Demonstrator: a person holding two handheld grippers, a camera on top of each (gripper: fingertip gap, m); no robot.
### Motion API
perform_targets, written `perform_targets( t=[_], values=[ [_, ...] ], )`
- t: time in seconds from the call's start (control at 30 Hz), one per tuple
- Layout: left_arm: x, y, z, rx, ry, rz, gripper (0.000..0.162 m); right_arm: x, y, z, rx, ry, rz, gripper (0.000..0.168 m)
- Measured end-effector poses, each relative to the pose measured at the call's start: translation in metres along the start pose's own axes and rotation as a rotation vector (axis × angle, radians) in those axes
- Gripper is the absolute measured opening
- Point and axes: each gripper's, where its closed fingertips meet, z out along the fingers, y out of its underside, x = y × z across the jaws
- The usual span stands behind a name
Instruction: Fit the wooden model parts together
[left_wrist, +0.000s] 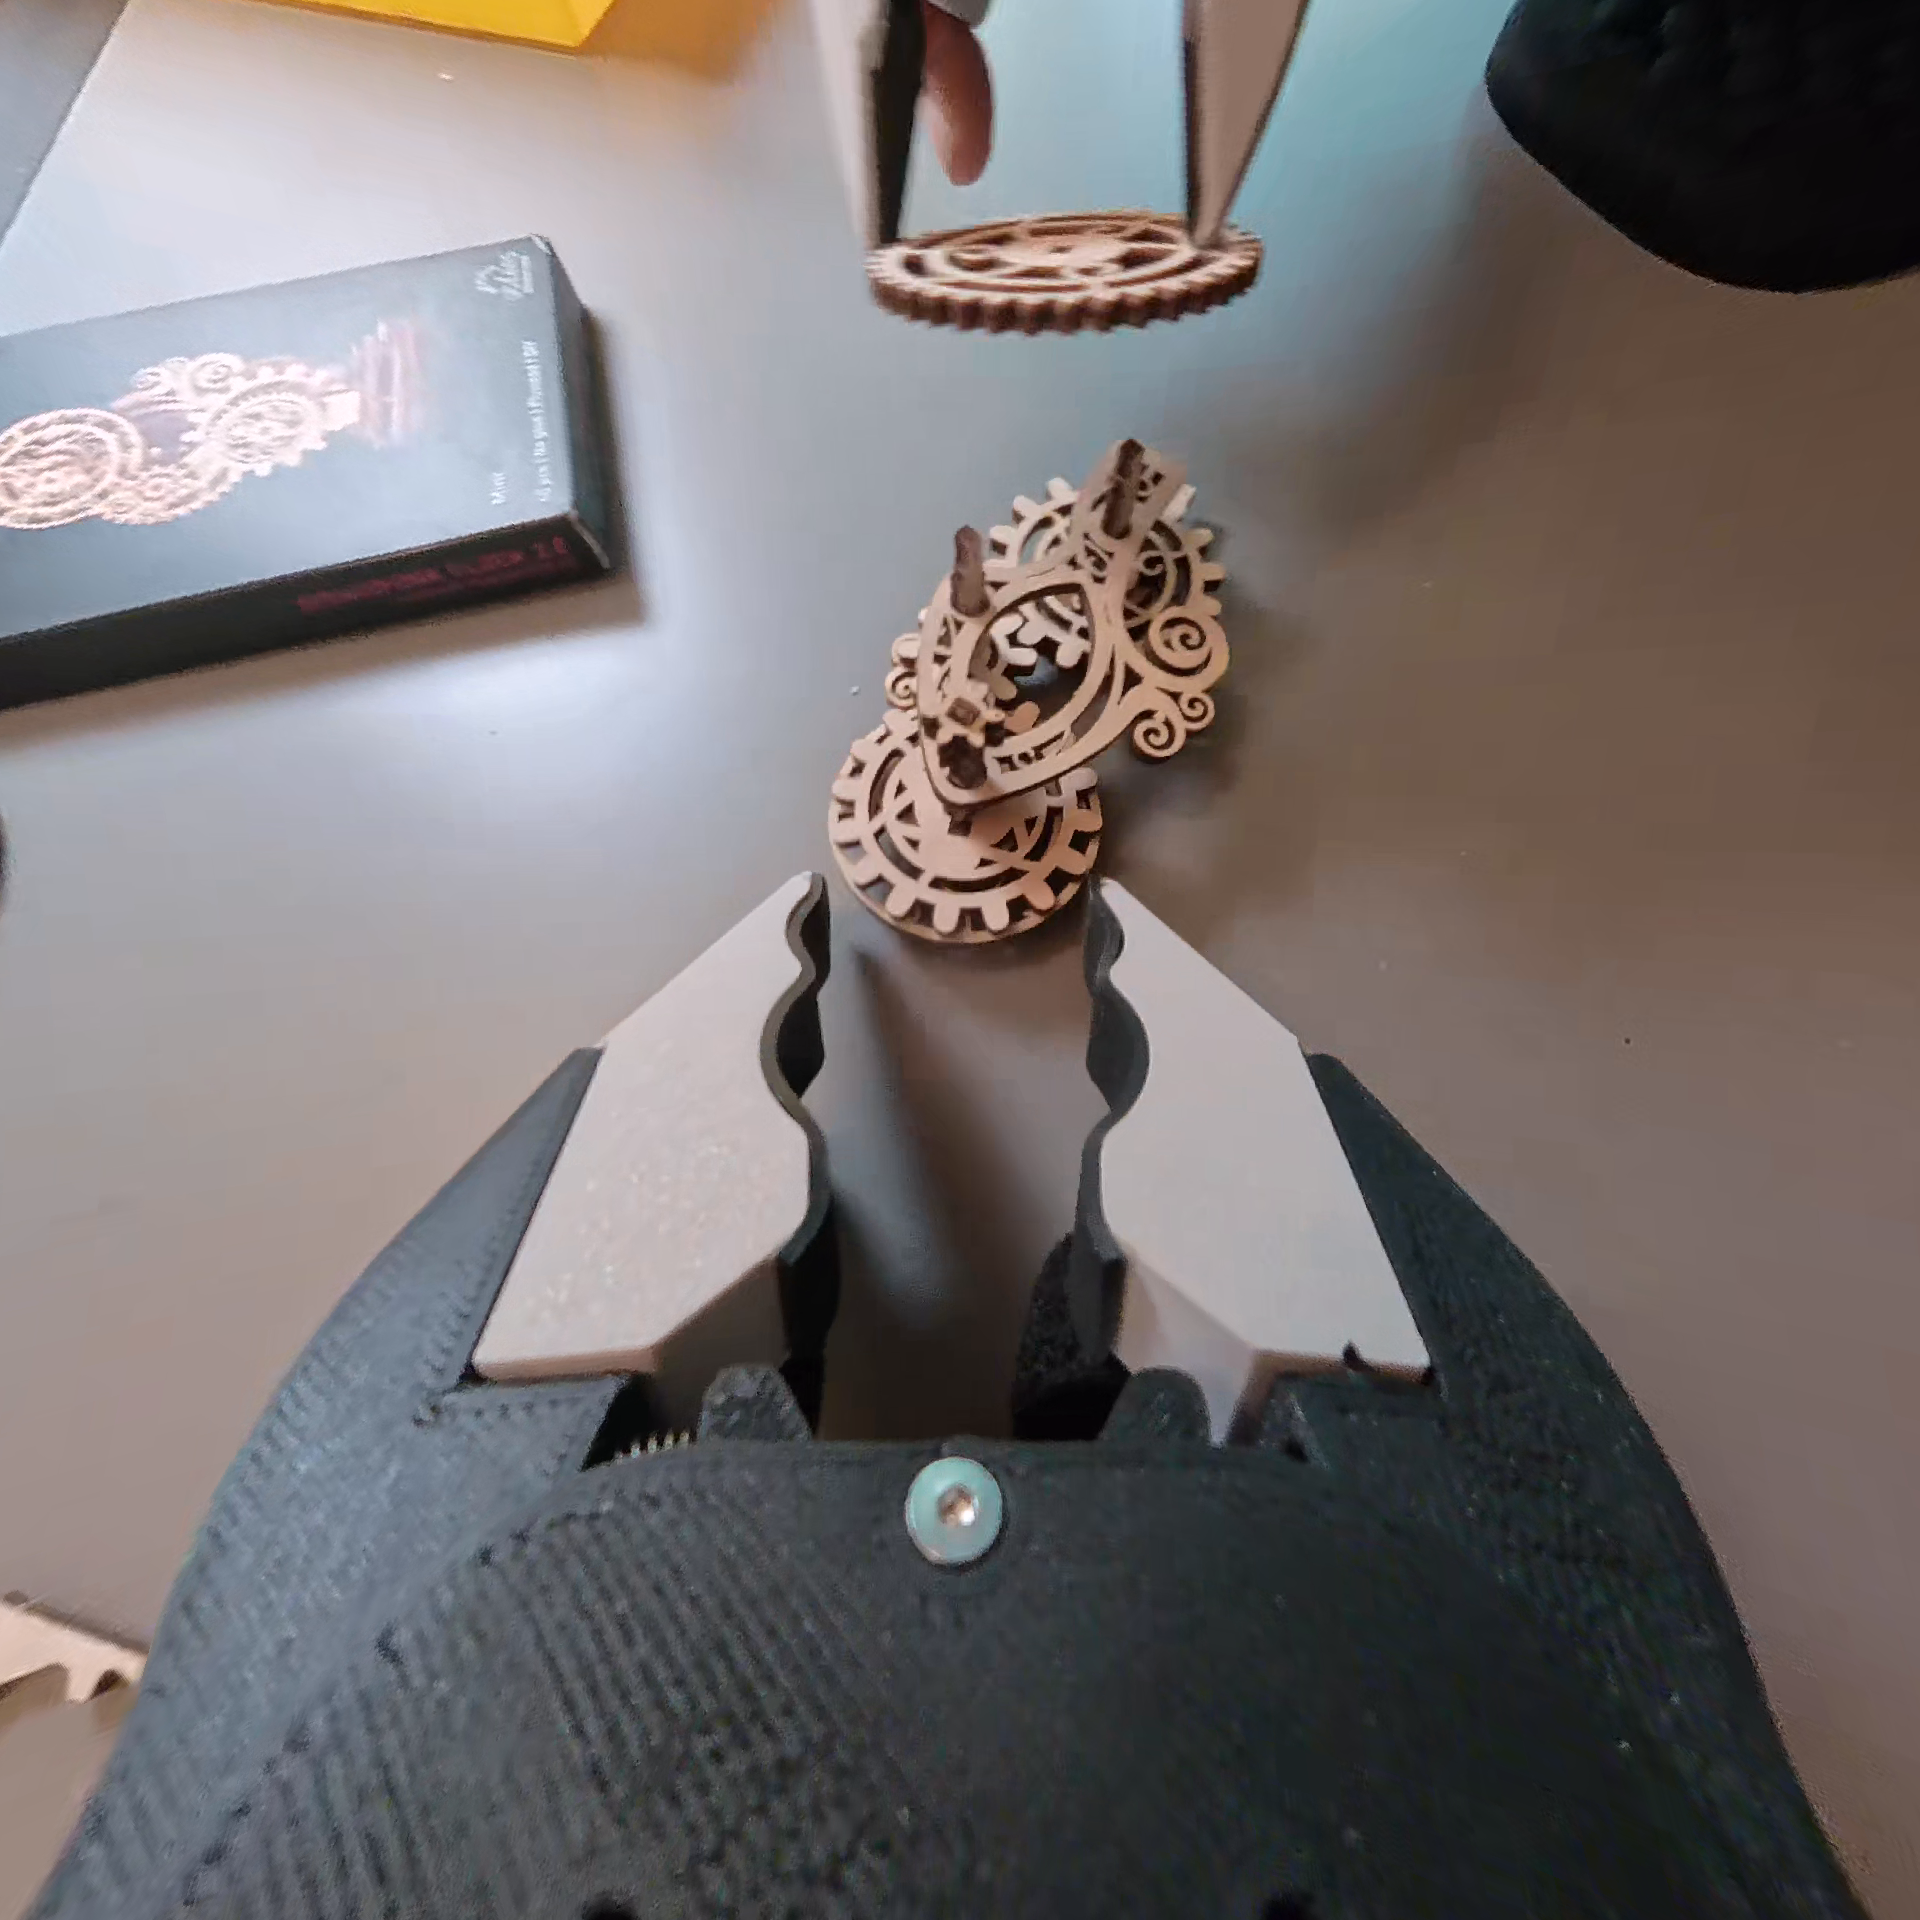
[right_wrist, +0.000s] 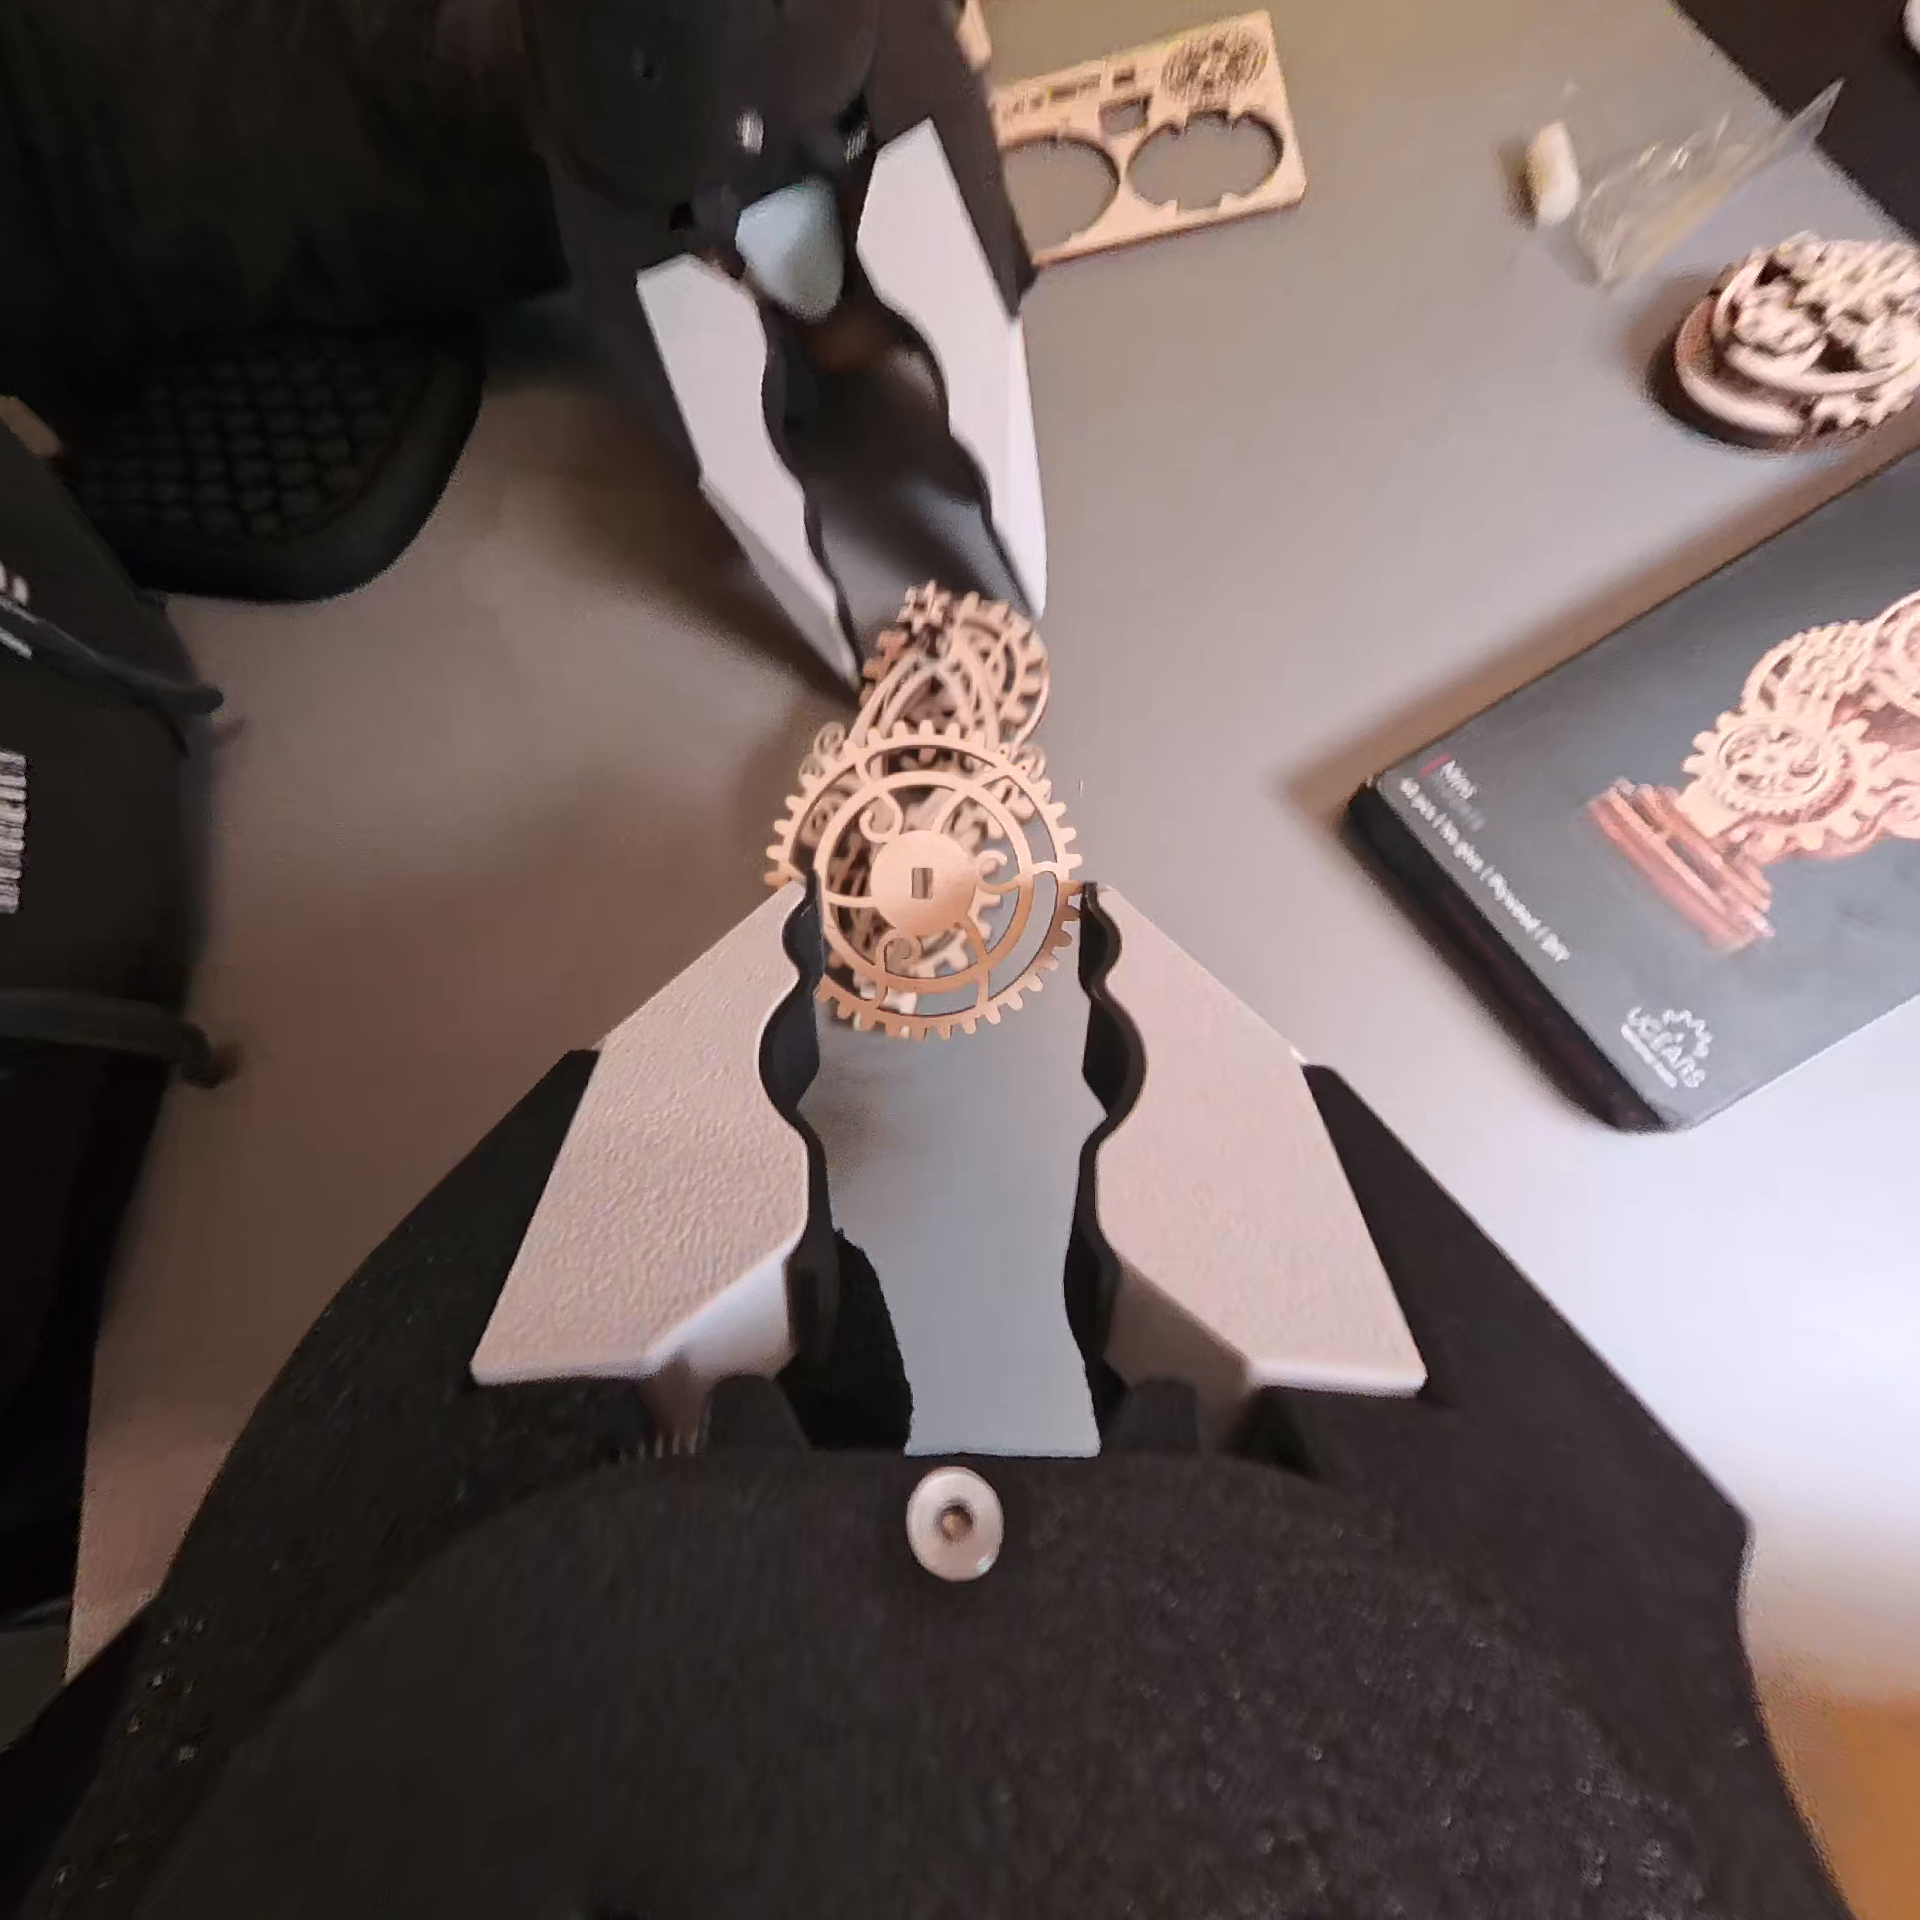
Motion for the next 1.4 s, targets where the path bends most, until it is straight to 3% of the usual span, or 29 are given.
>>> perform_targets(
  t=[0.23,0.37,0.43,0.73,1.07,1.4],
  values=[
    [-0.053,0.001,-0.018,0.05,-0.233,-0.13,0.037,-0.008,0.031,0.006,-0.132,-0.072,0.01,0.048],
    [-0.029,-0.004,-0.016,0.086,-0.088,-0.128,0.035,-0.018,0.037,0.017,-0.181,-0.112,-0.013,0.048],
    [-0.016,-0.002,-0.012,0.064,-0.02,-0.114,0.036,-0.018,0.038,0.023,-0.19,-0.088,-0.028,0.014],
    [-0.016,-0.002,-0.006,0.053,-0.043,-0.092,0.037,-0.041,0.035,0.031,-0.219,-0.139,-0.107,0.019],
    [-0.017,-0.012,-0.017,0.157,-0.077,-0.072,0.037,-0.04,0.029,0.037,-0.206,-0.112,-0.107,0.044],
    [-0.028,-0.013,-0.022,0.187,-0.145,-0.097,0.033,-0.054,0.034,0.045,-0.367,0.032,-0.281,0.077]
  ],
)
